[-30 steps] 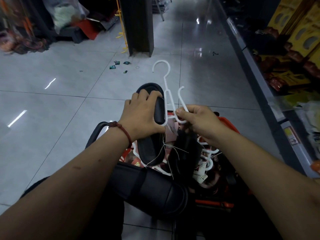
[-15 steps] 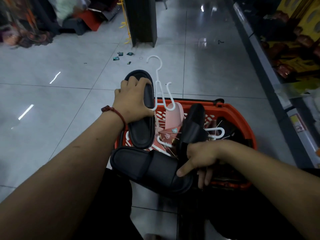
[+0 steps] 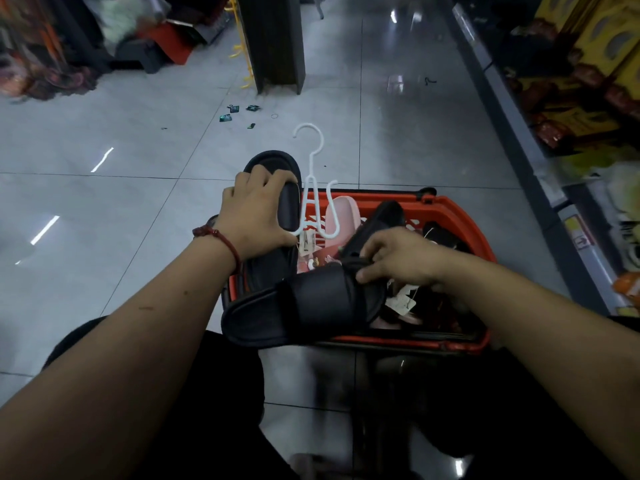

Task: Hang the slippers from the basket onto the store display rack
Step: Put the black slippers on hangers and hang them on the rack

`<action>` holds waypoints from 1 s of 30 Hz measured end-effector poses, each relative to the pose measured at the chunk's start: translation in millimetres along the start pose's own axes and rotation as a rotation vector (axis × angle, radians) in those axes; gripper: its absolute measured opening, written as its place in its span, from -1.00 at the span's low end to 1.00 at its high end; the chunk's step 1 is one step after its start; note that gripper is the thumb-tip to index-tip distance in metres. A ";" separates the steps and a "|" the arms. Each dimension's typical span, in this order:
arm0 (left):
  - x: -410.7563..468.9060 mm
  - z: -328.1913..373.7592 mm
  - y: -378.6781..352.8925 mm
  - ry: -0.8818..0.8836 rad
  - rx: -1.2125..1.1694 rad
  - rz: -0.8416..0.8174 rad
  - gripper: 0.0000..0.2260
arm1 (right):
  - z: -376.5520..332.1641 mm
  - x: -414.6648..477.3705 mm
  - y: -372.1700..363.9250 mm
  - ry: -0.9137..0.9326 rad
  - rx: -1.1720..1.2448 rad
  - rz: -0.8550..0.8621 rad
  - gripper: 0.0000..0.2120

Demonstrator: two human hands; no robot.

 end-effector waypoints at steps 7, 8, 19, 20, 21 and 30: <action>3.8 9.6 2.4 -0.014 -0.011 0.021 -0.20 | -19.8 13.4 60.3 0.137 0.453 0.419 -0.87; 6.9 11.6 2.9 -0.016 -0.018 0.027 -0.21 | -20.6 17.4 68.1 0.128 0.507 0.447 -0.84; 32.4 17.0 18.2 -0.183 -0.302 0.028 -0.20 | -8.8 36.0 158.7 0.160 0.744 0.821 -0.87; 32.3 19.0 20.7 -0.225 -0.337 0.015 -0.20 | -5.7 35.7 165.5 0.156 0.760 0.845 -0.88; 31.8 22.0 22.3 -0.268 -0.352 0.002 -0.21 | -3.6 35.7 169.9 0.150 0.772 0.855 -0.89; 28.3 46.2 8.7 -0.439 -0.121 -0.079 -0.21 | -11.6 35.1 165.8 0.237 0.796 0.617 -0.80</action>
Point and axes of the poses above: each hand's wrist, its own x-axis towards the middle knuckle, its own y-axis out of the back of the hand, z = x × y, the point moved 3 cm from there along x, towards the middle knuckle, and after that the axes turned 4 degrees about x, right-handed, at the moved point
